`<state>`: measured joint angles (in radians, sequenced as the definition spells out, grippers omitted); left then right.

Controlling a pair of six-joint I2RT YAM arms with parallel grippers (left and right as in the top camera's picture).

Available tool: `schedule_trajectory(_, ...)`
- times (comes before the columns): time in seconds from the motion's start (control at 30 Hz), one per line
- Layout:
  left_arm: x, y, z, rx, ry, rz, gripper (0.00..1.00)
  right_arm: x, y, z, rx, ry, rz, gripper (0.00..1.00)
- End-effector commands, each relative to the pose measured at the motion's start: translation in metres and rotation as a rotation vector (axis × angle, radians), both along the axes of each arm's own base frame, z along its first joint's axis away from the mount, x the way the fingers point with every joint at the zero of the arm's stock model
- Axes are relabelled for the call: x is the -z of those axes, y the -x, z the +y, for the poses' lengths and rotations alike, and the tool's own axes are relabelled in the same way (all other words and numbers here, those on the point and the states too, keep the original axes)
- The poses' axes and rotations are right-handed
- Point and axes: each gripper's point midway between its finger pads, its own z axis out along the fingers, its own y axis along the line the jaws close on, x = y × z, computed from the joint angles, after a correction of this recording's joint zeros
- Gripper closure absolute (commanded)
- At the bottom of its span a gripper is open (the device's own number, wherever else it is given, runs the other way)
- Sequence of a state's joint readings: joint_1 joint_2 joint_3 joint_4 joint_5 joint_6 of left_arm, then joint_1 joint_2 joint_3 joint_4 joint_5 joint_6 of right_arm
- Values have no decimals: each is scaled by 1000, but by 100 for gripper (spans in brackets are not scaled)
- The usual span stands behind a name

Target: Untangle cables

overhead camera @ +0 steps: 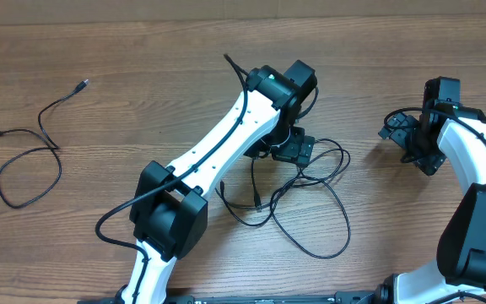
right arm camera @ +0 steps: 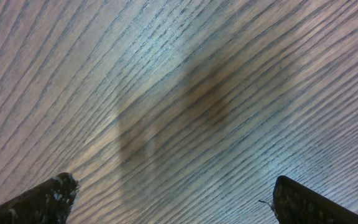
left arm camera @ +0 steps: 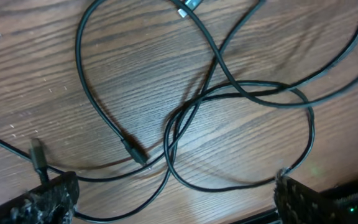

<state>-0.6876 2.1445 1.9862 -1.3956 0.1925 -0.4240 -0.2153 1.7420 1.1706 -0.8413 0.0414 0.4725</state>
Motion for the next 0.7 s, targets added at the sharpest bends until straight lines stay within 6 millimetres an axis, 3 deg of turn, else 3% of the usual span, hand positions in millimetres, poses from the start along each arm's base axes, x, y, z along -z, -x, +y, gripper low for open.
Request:
schedule_trajectory(0.0, 6, 4, -4, -47, -3, 30, 0, 2, 1, -2, 13, 7, 4, 0)
schedule_trajectory(0.07, 6, 5, -4, -47, -1, 31, 0, 2, 1, -2, 13, 7, 4, 0)
schedule_trajectory(0.17, 8, 6, -3, -45, -9, 34, 52, 2, 1, -2, 12, 7, 4, 0)
schedule_trajectory(0.23, 11, 8, -2, -48, -16, 43, 77, 2, 1, -2, 13, 7, 4, 0)
schedule_trajectory(0.3, 15, 11, 1, -76, -32, 60, 93, 2, 1, -2, 13, 7, 4, 0)
schedule_trajectory(0.33, 18, 14, 3, -95, -44, 73, 96, 2, 1, -2, 13, 7, 4, 0)
schedule_trajectory(0.43, 30, 24, 10, -145, -86, 117, 95, 2, 1, -2, 13, 7, 4, 0)
schedule_trajectory(0.47, 37, 31, 14, -169, -113, 143, 85, 2, 1, -2, 12, 7, 4, 0)
schedule_trajectory(0.53, 48, 43, 19, -194, -152, 177, 55, 2, 1, -2, 13, 7, 4, 0)
schedule_trajectory(0.67, 65, 60, 23, -203, -194, 208, 45, 2, 1, -2, 13, 7, 4, 0)
